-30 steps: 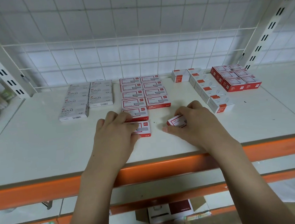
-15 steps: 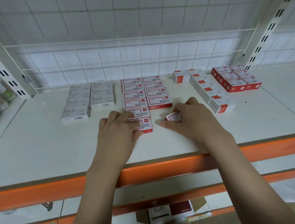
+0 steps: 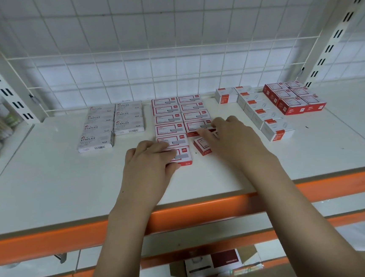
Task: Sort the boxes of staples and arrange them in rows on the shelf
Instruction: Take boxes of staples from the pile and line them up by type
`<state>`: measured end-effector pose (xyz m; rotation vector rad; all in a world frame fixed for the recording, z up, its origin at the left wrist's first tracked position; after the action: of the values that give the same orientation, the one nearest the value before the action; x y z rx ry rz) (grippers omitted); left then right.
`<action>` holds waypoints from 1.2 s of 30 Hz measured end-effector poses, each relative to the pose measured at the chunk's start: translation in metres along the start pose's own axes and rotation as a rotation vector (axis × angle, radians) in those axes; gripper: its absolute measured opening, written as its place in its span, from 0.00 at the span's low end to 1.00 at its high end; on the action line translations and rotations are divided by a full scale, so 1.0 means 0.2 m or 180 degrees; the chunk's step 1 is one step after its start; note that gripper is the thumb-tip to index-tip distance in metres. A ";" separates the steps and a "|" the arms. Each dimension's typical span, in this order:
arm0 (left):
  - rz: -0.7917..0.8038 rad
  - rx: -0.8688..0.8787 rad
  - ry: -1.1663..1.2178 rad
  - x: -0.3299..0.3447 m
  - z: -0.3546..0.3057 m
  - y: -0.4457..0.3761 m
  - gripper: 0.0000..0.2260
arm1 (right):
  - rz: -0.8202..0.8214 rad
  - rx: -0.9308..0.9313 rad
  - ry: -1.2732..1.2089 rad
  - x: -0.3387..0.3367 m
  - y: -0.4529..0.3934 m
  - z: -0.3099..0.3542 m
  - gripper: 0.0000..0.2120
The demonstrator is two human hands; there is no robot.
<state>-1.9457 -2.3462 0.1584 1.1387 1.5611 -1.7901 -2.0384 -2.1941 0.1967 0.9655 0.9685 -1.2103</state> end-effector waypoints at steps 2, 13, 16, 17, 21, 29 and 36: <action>-0.0011 0.0030 0.0018 0.01 0.00 0.00 0.14 | -0.0152 -0.0264 0.0067 -0.02 0.04 -0.05 0.18; 0.0164 0.0112 0.0333 0.04 0.01 -0.01 0.13 | 0.0104 -0.1115 0.0301 0.10 0.16 -0.10 0.21; 0.0246 0.0086 0.0488 0.04 0.02 -0.01 0.12 | 0.0068 -0.1141 0.0321 0.10 0.16 -0.07 0.21; 0.0267 0.0067 0.0517 0.04 0.02 -0.01 0.13 | 0.0060 -0.1148 0.0327 0.10 0.16 -0.07 0.21; 0.0343 0.0045 0.0556 0.04 0.02 -0.01 0.15 | 0.0091 -0.1154 0.0355 0.11 0.15 -0.05 0.22; 0.0590 -0.0029 0.0532 0.03 0.01 -0.01 0.14 | 0.0096 -0.1174 0.0292 0.12 0.16 -0.04 0.23; 0.0690 -0.0119 0.0554 0.00 -0.09 -0.11 0.17 | -0.0160 -0.1117 0.0034 0.05 0.16 -0.15 0.22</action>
<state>-1.9590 -2.3236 0.1706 1.4194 1.4948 -1.5495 -2.0077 -2.1655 0.1815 0.6730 1.1734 -1.0323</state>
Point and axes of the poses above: each hand's wrist, its own y-axis away from the middle knuckle, its own x-axis out of the palm, z = x × y, the point moved 2 cm from there along -y, towards the middle knuckle, and after that the axes turned 14 degrees about x, right-handed, at the moved point
